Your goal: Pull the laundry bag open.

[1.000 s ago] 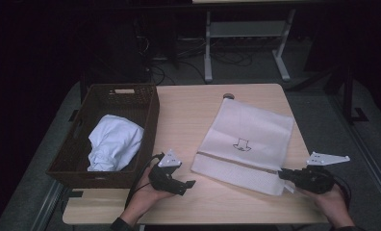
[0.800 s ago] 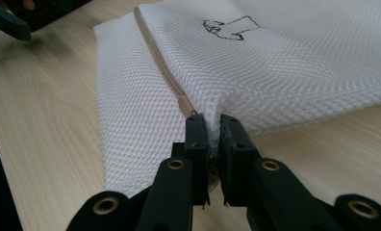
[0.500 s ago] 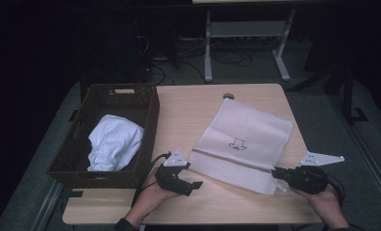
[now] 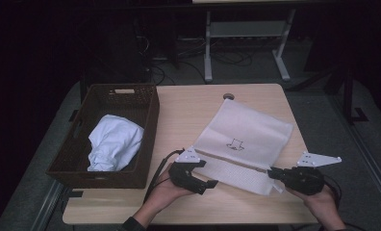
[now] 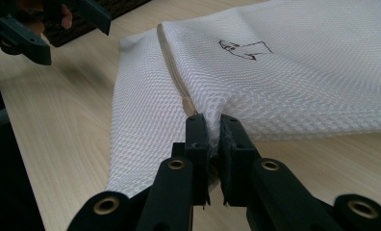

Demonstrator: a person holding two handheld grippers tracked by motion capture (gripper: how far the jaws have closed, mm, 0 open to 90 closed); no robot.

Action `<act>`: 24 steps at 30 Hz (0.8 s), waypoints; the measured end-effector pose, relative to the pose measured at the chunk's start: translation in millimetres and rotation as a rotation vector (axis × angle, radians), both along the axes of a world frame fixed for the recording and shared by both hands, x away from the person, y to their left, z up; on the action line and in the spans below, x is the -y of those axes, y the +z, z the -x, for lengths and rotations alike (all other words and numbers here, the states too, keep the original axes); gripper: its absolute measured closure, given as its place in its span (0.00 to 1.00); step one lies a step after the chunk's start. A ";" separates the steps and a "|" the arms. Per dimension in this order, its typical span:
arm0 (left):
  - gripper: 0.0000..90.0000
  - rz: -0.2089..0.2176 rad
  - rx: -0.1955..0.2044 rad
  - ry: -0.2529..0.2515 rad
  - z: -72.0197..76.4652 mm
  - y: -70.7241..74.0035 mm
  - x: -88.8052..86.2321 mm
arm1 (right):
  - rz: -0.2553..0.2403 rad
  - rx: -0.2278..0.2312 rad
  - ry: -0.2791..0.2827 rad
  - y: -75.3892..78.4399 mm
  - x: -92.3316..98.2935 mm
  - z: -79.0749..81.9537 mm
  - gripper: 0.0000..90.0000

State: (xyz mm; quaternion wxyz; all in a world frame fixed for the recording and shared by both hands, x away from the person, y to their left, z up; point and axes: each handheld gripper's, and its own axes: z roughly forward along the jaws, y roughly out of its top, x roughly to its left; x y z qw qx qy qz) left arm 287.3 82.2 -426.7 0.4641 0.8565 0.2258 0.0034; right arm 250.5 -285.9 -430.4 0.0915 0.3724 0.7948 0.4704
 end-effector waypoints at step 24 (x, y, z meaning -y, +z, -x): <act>0.21 0.061 -0.018 -0.156 -0.1 -1.0 69.9 | -0.027 0.007 0.026 1.8 -3.0 2.7 0.92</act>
